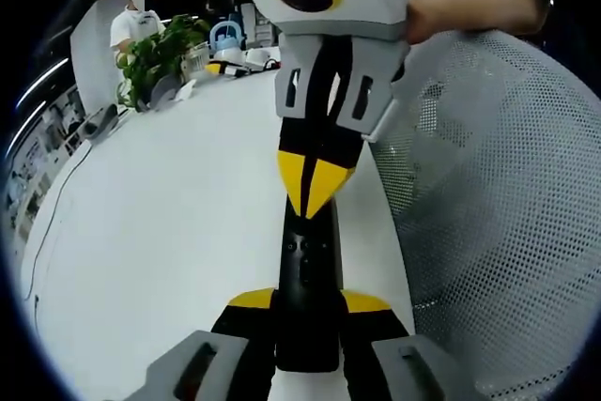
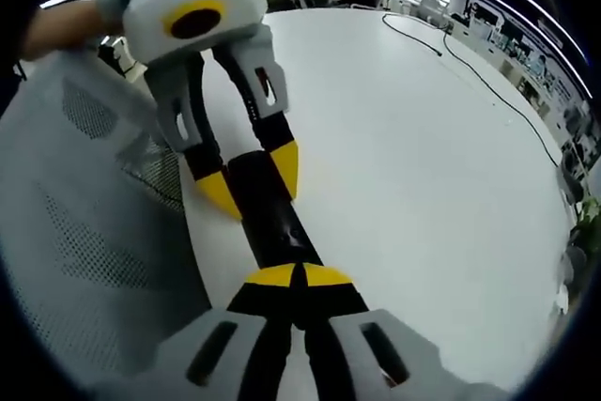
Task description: Press the specified remote control buttons in sequence, fully releasing each button before pressing the next.
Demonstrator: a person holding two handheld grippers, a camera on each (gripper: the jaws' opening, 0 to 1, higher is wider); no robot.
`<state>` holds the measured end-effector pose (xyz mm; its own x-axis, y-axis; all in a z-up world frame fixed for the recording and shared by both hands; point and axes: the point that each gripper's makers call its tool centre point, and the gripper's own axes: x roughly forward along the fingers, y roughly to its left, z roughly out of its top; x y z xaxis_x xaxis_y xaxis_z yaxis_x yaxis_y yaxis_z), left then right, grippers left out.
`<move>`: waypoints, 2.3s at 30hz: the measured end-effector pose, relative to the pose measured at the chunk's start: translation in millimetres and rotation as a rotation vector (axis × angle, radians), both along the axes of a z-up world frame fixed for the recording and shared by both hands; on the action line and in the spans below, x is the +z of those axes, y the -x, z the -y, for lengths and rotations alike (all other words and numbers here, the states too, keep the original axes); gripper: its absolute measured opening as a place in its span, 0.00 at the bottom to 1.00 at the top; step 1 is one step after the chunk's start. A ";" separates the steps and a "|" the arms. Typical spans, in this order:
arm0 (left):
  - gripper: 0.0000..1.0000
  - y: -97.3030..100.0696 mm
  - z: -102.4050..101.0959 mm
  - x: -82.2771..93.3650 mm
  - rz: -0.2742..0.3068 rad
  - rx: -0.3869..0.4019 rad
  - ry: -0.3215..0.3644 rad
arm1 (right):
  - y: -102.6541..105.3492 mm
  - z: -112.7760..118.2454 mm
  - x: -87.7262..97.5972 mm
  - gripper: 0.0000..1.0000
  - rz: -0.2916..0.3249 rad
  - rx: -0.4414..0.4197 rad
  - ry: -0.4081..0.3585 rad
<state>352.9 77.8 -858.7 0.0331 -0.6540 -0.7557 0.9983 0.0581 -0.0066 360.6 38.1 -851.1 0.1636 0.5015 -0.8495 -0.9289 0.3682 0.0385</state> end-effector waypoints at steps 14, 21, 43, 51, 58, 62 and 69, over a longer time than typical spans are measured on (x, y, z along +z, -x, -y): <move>0.26 0.5 0.3 -0.1 0.000 -0.008 -0.002 | -0.3 -1.5 0.3 0.00 0.043 0.086 0.033; 0.25 8.6 1.0 0.1 -0.008 -0.063 -0.009 | 6.6 -11.2 3.5 0.00 0.029 0.119 -0.004; 0.26 9.4 2.0 -0.1 -0.007 -0.072 -0.004 | 17.9 -12.1 0.4 0.00 0.068 0.278 0.058; 0.26 9.7 2.2 -0.4 -0.005 -0.070 -0.008 | 17.9 -10.9 1.6 0.00 0.045 0.243 -0.011; 0.26 10.4 2.7 -0.2 -0.005 -0.070 -0.007 | 15.5 -3.7 2.1 0.08 0.027 0.221 -0.013; 0.26 10.9 3.0 -0.1 -0.006 -0.071 -0.004 | 18.4 -4.0 1.8 0.07 0.017 0.226 -0.017; 0.26 12.0 3.5 0.0 -0.006 -0.078 -0.002 | 20.2 -6.6 -0.3 0.07 0.023 0.338 0.105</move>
<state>341.0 74.3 -858.7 -0.0229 -0.6528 -0.7572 0.9997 -0.0202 -0.0128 340.4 44.7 -851.4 0.0230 0.4410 -0.8972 -0.9992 0.0408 -0.0056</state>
